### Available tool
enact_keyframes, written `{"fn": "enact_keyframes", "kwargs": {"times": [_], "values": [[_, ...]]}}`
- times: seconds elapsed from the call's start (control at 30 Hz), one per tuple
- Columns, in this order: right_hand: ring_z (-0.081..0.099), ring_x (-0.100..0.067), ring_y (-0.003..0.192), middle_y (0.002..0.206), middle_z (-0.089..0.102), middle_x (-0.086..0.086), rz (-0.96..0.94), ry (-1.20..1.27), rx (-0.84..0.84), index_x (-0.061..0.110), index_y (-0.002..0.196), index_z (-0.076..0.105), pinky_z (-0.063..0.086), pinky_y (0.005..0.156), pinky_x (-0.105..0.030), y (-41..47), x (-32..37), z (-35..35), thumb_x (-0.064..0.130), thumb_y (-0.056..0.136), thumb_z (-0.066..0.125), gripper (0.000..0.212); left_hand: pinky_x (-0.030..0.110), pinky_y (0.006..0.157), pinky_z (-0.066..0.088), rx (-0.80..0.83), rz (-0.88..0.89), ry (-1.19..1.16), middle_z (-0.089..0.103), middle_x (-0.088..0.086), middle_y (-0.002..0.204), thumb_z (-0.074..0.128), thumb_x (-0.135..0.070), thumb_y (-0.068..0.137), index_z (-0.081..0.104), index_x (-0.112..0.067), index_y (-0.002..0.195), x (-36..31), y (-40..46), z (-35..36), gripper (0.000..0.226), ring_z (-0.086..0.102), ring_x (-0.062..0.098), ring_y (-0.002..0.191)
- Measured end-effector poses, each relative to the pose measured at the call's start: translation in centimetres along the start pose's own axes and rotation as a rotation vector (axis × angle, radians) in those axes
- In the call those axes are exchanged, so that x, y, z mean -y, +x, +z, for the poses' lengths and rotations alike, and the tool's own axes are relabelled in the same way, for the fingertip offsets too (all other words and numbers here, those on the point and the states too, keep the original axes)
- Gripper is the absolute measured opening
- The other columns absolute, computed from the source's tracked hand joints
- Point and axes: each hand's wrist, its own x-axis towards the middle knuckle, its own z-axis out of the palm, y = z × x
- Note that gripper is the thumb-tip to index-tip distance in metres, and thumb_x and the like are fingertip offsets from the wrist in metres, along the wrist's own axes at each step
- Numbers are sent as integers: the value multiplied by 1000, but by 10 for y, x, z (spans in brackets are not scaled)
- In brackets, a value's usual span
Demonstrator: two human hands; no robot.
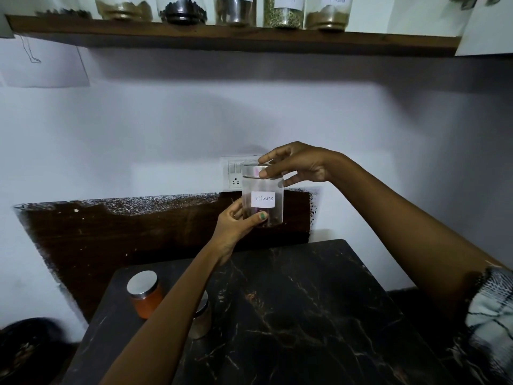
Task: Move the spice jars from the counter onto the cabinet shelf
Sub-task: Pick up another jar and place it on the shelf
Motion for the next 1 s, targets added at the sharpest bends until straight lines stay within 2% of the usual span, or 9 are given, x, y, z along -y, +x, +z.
{"fn": "enact_keyframes", "kwargs": {"times": [0.07,0.17,0.43,0.53,0.67,0.77,0.87,1.0], "values": [[61,-13,92,92,65,6,-8,4,1,16,115,64,51,91,-36,1,1,0,14,72,79,46,37,95,51,-5,4,7,62,3,127,83,-37,49,49,-17,135,-1,0,0,94,58,17,118],[61,-14,93,88,63,9,-17,8,-3,15,115,65,51,92,-38,2,3,1,14,71,79,46,40,98,49,-2,12,14,61,3,128,83,-37,50,49,-17,135,-2,0,-2,94,57,18,119],[61,-14,105,110,66,2,-47,24,-42,18,113,65,50,93,-37,4,4,6,17,70,81,46,39,97,50,-6,14,-5,63,2,126,82,-35,51,51,-19,133,-5,1,-5,89,58,17,118],[60,-13,110,112,64,4,-139,102,-138,16,119,61,50,91,-33,2,1,15,22,73,79,50,32,92,52,-23,31,-54,66,-3,121,82,-39,48,55,-24,127,-11,3,-4,84,60,15,115],[55,-13,118,123,59,1,-315,243,-361,20,131,51,48,95,-34,-5,1,24,29,82,70,53,32,93,51,-58,115,-48,69,-8,114,81,-49,48,60,-26,122,-37,17,6,80,63,12,110],[56,-14,118,124,61,5,-404,343,-427,24,133,50,47,96,-32,-21,6,19,26,91,59,43,29,87,53,-23,209,-55,71,-11,110,79,-51,52,62,-32,116,-64,28,20,69,66,9,104],[56,-8,118,131,57,8,-482,308,-501,28,135,48,50,91,-22,-41,7,10,21,94,55,42,19,75,55,-10,305,-52,72,-12,105,76,-51,55,62,-34,114,-93,41,39,63,68,8,98],[55,-6,120,139,51,8,-579,249,-584,26,140,42,47,98,-22,-61,11,-7,14,87,63,58,21,79,54,12,390,-39,71,-5,109,73,-48,60,57,-21,125,-135,58,67,72,67,13,101]]}}
